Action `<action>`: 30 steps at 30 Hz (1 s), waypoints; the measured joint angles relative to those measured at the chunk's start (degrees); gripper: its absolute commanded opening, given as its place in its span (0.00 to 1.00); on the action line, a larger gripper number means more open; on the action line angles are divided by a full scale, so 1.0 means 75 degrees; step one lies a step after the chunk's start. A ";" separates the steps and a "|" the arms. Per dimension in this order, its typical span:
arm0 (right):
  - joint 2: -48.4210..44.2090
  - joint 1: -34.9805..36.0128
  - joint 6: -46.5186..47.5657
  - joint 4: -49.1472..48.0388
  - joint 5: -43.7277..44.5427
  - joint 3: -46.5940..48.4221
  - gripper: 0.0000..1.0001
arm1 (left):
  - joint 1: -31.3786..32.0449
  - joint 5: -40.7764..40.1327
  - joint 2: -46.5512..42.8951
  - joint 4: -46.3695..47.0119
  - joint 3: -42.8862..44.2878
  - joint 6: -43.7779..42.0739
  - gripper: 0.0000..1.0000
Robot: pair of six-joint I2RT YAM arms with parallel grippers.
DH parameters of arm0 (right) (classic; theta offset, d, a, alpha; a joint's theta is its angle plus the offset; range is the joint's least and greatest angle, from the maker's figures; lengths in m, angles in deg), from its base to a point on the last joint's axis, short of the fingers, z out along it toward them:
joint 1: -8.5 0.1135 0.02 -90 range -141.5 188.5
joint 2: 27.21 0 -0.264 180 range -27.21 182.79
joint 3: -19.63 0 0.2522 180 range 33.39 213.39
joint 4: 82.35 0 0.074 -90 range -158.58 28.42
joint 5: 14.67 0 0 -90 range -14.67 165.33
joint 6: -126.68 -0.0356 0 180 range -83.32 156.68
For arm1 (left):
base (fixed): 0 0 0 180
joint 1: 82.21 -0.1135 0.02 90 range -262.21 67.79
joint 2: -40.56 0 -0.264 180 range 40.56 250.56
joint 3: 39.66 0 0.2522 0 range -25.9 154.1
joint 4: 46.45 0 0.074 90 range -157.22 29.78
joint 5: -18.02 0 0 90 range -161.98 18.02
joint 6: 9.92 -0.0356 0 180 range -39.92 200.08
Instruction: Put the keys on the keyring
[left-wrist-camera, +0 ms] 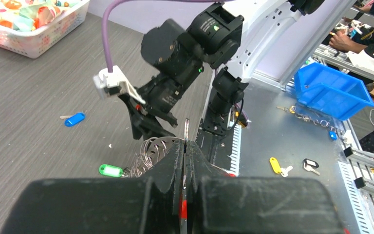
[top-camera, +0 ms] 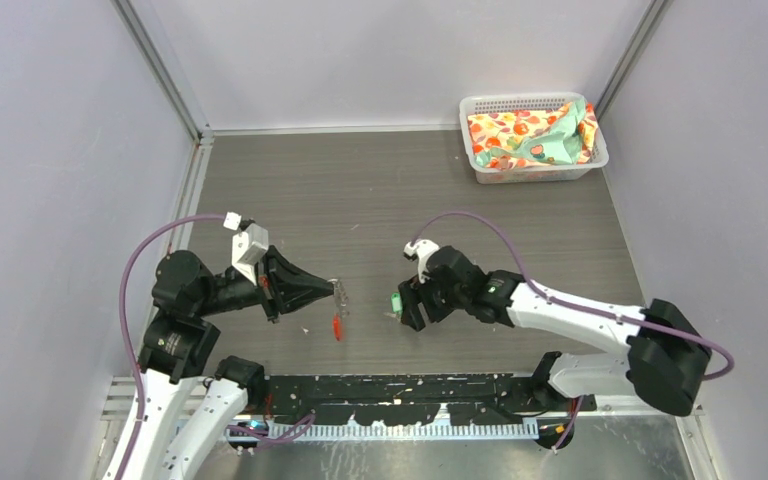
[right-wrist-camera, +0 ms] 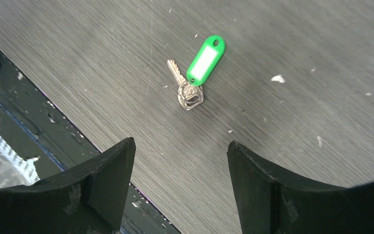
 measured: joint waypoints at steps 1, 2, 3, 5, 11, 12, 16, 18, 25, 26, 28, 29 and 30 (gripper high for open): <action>0.0221 0.0090 -0.0015 0.0009 0.0073 0.0026 0.74 | 0.0000 -0.0035 -0.0015 -0.0044 0.0000 -0.0029 0.00; 0.0382 0.0184 -0.0020 0.0020 0.0125 0.0061 0.75 | 0.0000 -0.0055 -0.0032 -0.0070 0.0000 -0.0058 0.00; 0.0592 0.0321 -0.0020 0.0070 0.0256 0.0149 0.75 | 0.0003 -0.0085 -0.0044 -0.0093 0.0003 -0.0079 0.00; 0.1035 0.0589 -0.0029 0.0154 0.0568 0.0405 0.73 | 0.0000 -0.0114 -0.0055 -0.0143 0.0003 -0.0087 0.00; 0.2311 0.1376 -0.0050 0.0268 0.1833 0.1224 0.59 | 0.0000 -0.0166 -0.0055 -0.0230 0.0055 -0.0085 0.00; 0.2425 0.1440 -0.0052 0.0283 0.1979 0.1282 0.56 | 0.0000 -0.0175 -0.0055 -0.0233 0.0076 -0.0082 0.00; 0.2777 0.1574 -0.0044 0.0356 0.2433 0.1460 0.50 | 0.0000 -0.0198 -0.0055 -0.0242 0.0117 -0.0085 0.00; 0.2906 0.1574 -0.0017 0.0382 0.2535 0.1580 0.49 | 0.0000 -0.0221 -0.0055 -0.0254 0.0134 -0.0082 0.00; 0.3366 0.1574 0.0009 0.0458 0.2544 0.2049 0.45 | 0.0000 -0.0289 -0.0055 -0.0268 0.0204 -0.0085 0.00; 0.3427 0.1571 0.0006 0.0466 0.2527 0.2078 0.45 | 0.0000 -0.0306 -0.0055 -0.0283 0.0216 -0.0087 0.00; 0.3488 0.1574 0.0006 0.0519 0.2498 0.2087 0.44 | 0.0000 -0.0321 -0.0055 -0.0318 0.0251 -0.0096 0.00; 0.3497 0.1574 0.0003 0.0565 0.2480 0.2087 0.44 | 0.0000 -0.0329 -0.0055 -0.0341 0.0274 -0.0105 0.00; 0.3500 0.1574 0.0000 0.0595 0.2471 0.2087 0.44 | 0.0000 -0.0341 -0.0055 -0.0353 0.0303 -0.0117 0.00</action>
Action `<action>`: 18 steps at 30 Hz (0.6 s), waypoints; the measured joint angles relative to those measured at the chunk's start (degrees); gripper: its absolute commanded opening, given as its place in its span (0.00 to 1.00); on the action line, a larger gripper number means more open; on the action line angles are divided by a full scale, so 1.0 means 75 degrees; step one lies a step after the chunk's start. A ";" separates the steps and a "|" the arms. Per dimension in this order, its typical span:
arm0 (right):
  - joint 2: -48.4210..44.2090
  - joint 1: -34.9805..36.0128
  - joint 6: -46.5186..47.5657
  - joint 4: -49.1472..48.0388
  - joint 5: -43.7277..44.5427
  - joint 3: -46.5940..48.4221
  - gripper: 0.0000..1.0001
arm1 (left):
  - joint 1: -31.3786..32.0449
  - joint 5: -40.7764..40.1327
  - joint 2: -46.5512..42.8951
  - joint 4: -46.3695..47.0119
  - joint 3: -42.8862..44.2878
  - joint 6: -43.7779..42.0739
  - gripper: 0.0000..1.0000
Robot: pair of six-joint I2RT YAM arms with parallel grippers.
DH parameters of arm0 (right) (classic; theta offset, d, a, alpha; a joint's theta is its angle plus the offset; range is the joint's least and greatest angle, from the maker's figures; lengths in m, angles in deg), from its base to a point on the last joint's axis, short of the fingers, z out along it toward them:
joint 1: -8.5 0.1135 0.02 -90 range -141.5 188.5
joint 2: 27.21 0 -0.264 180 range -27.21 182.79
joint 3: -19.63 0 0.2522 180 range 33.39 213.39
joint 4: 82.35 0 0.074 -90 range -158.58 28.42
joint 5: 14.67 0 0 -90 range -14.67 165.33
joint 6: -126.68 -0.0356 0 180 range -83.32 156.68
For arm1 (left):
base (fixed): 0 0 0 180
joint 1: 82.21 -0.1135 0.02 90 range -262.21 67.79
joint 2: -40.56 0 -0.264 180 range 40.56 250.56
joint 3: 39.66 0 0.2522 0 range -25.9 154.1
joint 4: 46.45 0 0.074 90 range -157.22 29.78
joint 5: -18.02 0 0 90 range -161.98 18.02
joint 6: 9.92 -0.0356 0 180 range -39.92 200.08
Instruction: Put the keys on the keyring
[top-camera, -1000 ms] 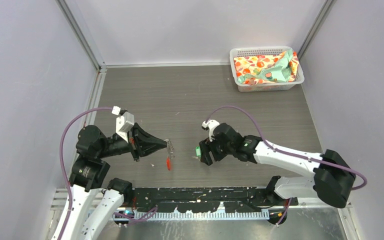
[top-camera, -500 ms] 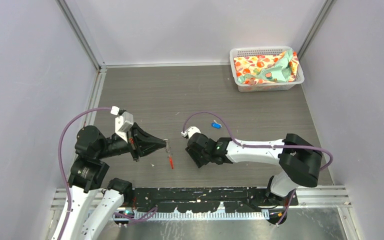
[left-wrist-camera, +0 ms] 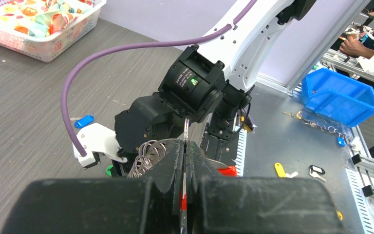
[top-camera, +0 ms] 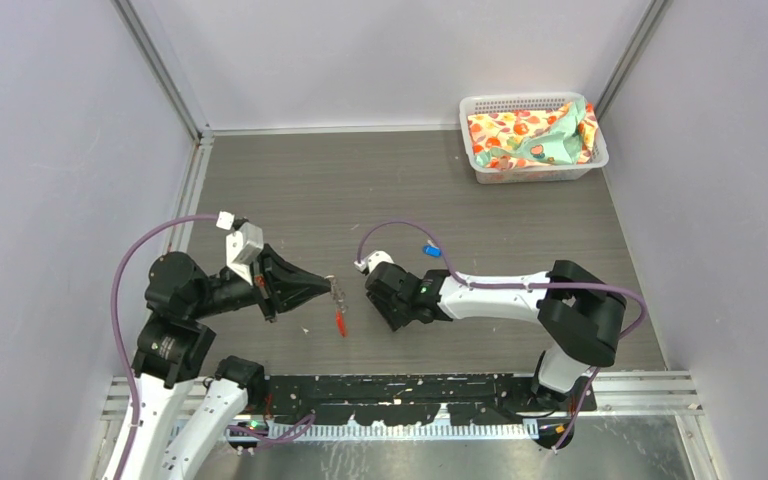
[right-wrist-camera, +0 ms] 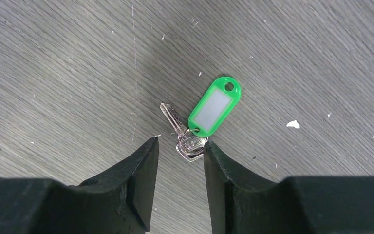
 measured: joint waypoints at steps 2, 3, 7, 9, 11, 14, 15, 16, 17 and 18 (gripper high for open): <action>0.0000 0.0000 -0.0009 0.0017 -0.0009 0.0000 0.42 | 0.0000 -0.0020 0.0000 -0.0009 0.0032 -0.0020 0.00; 0.0003 0.0003 -0.0017 0.0032 -0.0009 0.0000 0.42 | 0.0000 -0.0032 0.0000 -0.0009 0.0035 -0.0026 0.00; 0.0038 0.0015 -0.0023 0.0079 -0.0017 0.0000 0.40 | 0.0000 -0.0055 0.0000 -0.0023 0.0035 -0.0026 0.00; 0.0149 0.0015 -0.0026 0.0128 -0.0032 0.0015 0.40 | 0.0000 -0.0061 0.0000 -0.0026 0.0035 -0.0026 0.00; 0.0306 0.0017 -0.0017 0.0187 -0.0026 0.0044 0.39 | 0.0000 -0.0087 -0.0009 -0.0026 0.0035 -0.0026 0.00; 0.0393 0.0020 -0.0026 0.0227 -0.0015 0.0154 0.35 | 0.0000 -0.0117 -0.0052 -0.0029 0.0035 -0.0026 0.00; 0.0414 0.0020 -0.0029 0.0236 -0.0020 0.0181 0.32 | 0.0000 -0.0117 -0.0082 -0.0035 0.0035 -0.0026 0.00; 0.0434 0.0020 -0.0032 0.0236 -0.0017 0.0201 0.30 | 0.0000 -0.0114 -0.0111 -0.0035 0.0035 -0.0026 0.00; 0.0446 0.0020 -0.0041 0.0236 -0.0020 0.0213 0.28 | 0.0000 -0.0114 -0.0134 -0.0038 0.0035 -0.0026 0.00; 0.0452 0.0020 -0.0050 0.0242 0.0000 0.0213 0.26 | 0.0000 -0.0114 -0.0154 -0.0038 0.0035 -0.0026 0.00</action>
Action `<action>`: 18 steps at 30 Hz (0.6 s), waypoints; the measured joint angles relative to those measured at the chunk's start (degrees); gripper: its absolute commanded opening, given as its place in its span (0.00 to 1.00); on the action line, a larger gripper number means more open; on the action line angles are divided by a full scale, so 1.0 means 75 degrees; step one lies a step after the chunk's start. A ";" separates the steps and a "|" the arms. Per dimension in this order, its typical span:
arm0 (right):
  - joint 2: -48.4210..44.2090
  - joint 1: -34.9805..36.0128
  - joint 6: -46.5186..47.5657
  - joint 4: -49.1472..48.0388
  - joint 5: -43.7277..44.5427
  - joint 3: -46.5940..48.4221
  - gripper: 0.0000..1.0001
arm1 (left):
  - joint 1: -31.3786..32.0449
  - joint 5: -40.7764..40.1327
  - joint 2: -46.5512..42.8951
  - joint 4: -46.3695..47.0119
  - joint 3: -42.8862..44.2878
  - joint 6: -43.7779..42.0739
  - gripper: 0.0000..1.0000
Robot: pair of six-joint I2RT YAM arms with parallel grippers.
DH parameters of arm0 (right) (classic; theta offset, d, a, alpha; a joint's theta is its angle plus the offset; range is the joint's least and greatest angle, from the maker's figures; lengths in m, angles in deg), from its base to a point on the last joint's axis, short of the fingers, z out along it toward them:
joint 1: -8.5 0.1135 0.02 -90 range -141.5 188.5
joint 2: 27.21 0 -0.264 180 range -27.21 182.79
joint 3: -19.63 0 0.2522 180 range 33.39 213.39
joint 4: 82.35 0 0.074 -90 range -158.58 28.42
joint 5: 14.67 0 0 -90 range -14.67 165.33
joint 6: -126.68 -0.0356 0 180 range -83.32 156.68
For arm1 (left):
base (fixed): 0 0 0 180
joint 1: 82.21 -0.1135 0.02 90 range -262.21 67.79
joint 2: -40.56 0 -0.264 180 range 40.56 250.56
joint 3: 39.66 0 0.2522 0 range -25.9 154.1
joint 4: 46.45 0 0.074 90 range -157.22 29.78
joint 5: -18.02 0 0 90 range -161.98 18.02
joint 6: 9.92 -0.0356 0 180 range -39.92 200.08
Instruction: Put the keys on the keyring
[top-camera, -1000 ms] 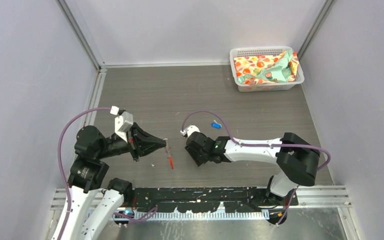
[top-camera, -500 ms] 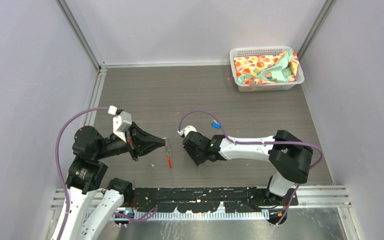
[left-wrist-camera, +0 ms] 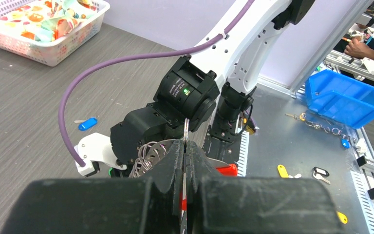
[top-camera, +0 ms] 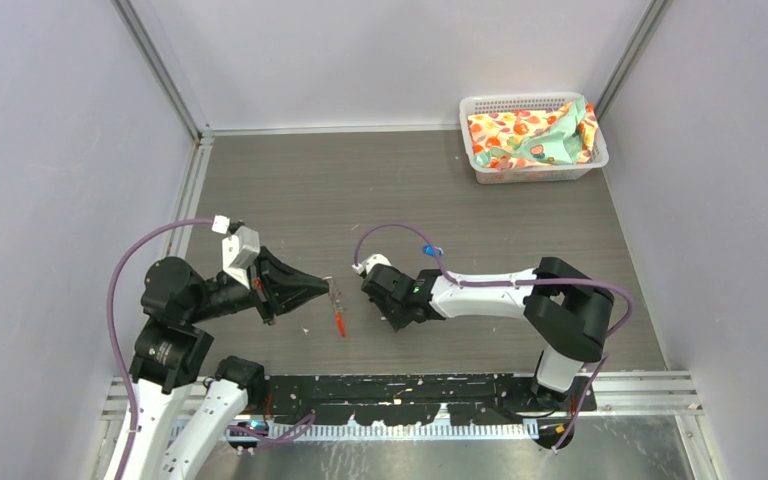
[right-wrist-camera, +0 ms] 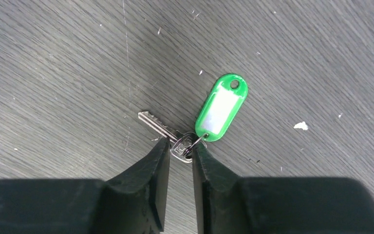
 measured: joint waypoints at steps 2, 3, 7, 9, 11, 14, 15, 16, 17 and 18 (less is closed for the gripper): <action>0.0000 0.0000 0.0000 0.0006 0.0017 0.0000 0.21 | 0.0000 0.0000 -0.0029 -0.0006 0.0003 0.0003 0.00; 0.0000 0.0000 0.0000 0.0009 0.0035 0.0000 0.19 | 0.0003 0.0000 -0.0038 -0.0006 0.0003 0.0000 0.00; -0.0052 0.0000 0.0012 0.0012 0.0070 0.0006 0.06 | 0.0003 0.0003 -0.0061 -0.0009 0.0003 0.0000 0.00; -0.0105 0.0000 0.0029 0.0032 0.0093 0.0006 0.01 | 0.0000 0.0003 -0.0076 -0.0012 0.0003 0.0000 0.00; -0.0219 0.0000 0.0041 0.0047 0.0125 0.0006 0.01 | 0.0000 0.0003 -0.0085 -0.0012 0.0003 0.0003 0.00; -0.0411 0.0000 0.0061 0.0044 0.0160 0.0003 0.01 | 0.0003 0.0003 -0.0093 -0.0009 0.0003 0.0006 0.00; -0.0458 -0.0003 0.0064 0.0041 0.0166 0.0003 0.01 | 0.0000 0.0003 -0.0093 -0.0012 0.0003 0.0006 0.00; -0.0495 -0.0017 0.0064 0.0032 0.0169 -0.0006 0.01 | 0.0000 0.0003 -0.0093 -0.0012 0.0003 0.0006 0.01; -0.0525 -0.0023 0.0067 0.0017 0.0172 -0.0020 0.01 | 0.0000 0.0003 -0.0090 -0.0012 0.0003 0.0006 0.00; -0.0562 -0.0026 0.0073 0.0006 0.0175 -0.0041 0.01 | 0.0000 0.0003 -0.0090 -0.0012 0.0003 0.0006 0.00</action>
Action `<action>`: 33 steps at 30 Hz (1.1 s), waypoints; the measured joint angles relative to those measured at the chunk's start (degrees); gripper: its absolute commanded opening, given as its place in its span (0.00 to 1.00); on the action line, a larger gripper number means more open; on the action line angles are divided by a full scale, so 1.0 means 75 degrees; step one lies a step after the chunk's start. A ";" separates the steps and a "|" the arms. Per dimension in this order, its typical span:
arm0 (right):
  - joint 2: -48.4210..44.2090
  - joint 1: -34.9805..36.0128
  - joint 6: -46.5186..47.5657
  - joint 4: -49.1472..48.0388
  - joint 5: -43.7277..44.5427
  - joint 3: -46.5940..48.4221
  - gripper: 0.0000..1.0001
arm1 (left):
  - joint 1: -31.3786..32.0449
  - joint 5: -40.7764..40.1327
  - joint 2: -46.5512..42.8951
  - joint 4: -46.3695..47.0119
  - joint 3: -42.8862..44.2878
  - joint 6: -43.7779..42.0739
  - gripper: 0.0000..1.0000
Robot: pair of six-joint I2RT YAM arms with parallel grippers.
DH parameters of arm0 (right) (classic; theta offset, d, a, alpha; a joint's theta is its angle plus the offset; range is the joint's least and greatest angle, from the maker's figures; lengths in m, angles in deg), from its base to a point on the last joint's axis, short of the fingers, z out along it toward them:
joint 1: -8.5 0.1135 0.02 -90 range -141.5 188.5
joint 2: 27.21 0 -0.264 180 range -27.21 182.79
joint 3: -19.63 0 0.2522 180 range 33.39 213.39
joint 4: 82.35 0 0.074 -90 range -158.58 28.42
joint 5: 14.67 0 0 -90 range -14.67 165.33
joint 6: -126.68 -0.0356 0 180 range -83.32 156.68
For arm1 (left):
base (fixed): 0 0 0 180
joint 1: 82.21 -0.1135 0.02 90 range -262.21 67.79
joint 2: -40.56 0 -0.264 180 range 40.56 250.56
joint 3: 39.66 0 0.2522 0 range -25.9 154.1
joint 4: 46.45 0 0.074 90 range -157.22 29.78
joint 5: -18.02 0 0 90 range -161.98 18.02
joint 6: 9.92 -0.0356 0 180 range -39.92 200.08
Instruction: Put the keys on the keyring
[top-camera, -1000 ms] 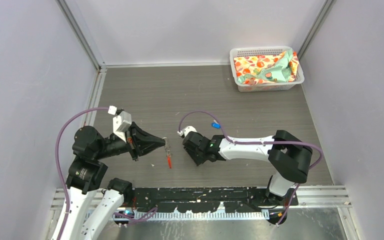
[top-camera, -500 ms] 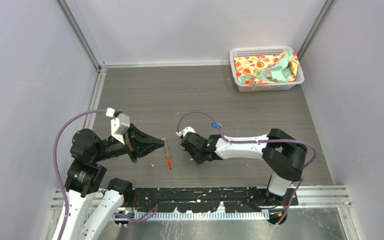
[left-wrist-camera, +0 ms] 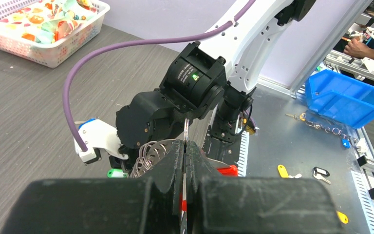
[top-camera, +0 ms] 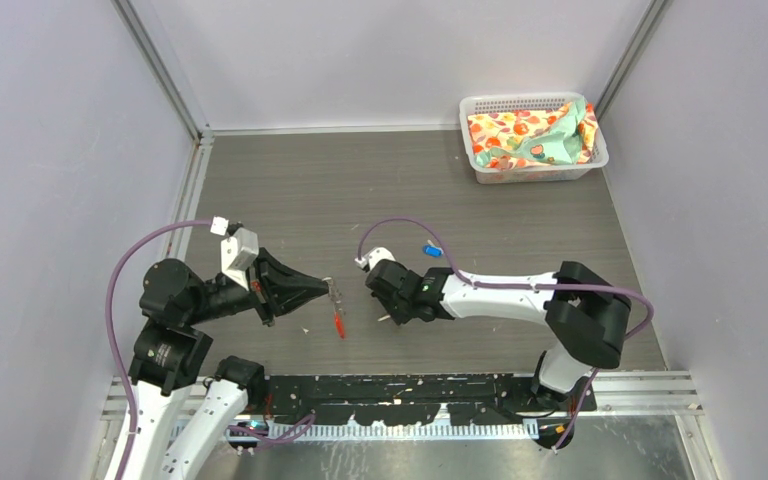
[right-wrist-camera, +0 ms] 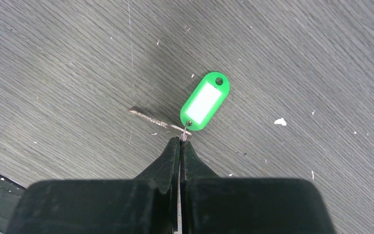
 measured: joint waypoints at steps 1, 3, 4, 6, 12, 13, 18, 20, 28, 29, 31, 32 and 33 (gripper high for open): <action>-0.0047 -0.0006 0.0017 -0.0006 -0.0003 -0.0026 0.01 | 0.0000 0.0000 0.0000 0.0000 0.0000 0.0000 0.00; -0.0216 -0.0012 0.0082 -0.0012 -0.0003 -0.0102 0.01 | 0.0000 0.0006 0.0006 0.0003 0.0000 0.0000 0.00; -0.0379 -0.0015 0.0143 -0.0012 -0.0006 -0.0163 0.01 | 0.0000 0.0009 0.0009 0.0003 0.0000 -0.0003 0.00; -0.0871 -0.0029 0.0312 0.0012 -0.0085 -0.0300 0.01 | 0.0000 0.0055 0.0029 0.0003 0.0000 -0.0015 0.00; -0.3622 -0.0047 0.0889 0.0134 -0.1058 -0.0557 0.01 | 0.0000 0.0417 0.0064 0.0006 -0.0029 -0.0385 0.01; -0.4100 -0.0047 0.0968 0.0192 -0.1311 -0.0507 0.01 | 0.0003 0.0437 0.0052 0.0003 -0.0055 -0.0501 0.01; -0.5126 -0.0047 0.1142 0.0877 -0.2492 0.0458 0.01 | 0.0000 0.0667 -0.0064 0.0003 -0.0373 -0.1224 0.00; -0.5112 -0.0047 0.1148 0.1160 -0.3034 0.0968 0.01 | 0.0000 0.0842 -0.0073 0.0006 -0.0434 -0.1545 0.00; -0.4899 -0.0047 0.0924 0.1466 -0.4841 0.2075 0.01 | 0.0000 0.1524 -0.0067 0.0125 -0.0440 -0.2463 0.00; -0.4843 -0.0047 0.0874 0.1440 -0.5013 0.2139 0.01 | 0.0000 0.1588 -0.0067 0.0178 -0.0440 -0.2541 0.00; -0.4718 -0.0047 0.0746 0.1300 -0.5286 0.2212 0.01 | 0.0000 0.1647 -0.0064 0.0300 -0.0440 -0.2614 0.00; -0.4642 -0.0047 0.0676 0.1212 -0.5406 0.2229 0.01 | 0.0003 0.1667 -0.0064 0.0393 -0.0440 -0.2643 0.00; -0.4546 -0.0047 0.0574 0.1084 -0.5514 0.2241 0.01 | 0.0000 0.1673 -0.0064 0.0475 -0.0440 -0.2687 0.00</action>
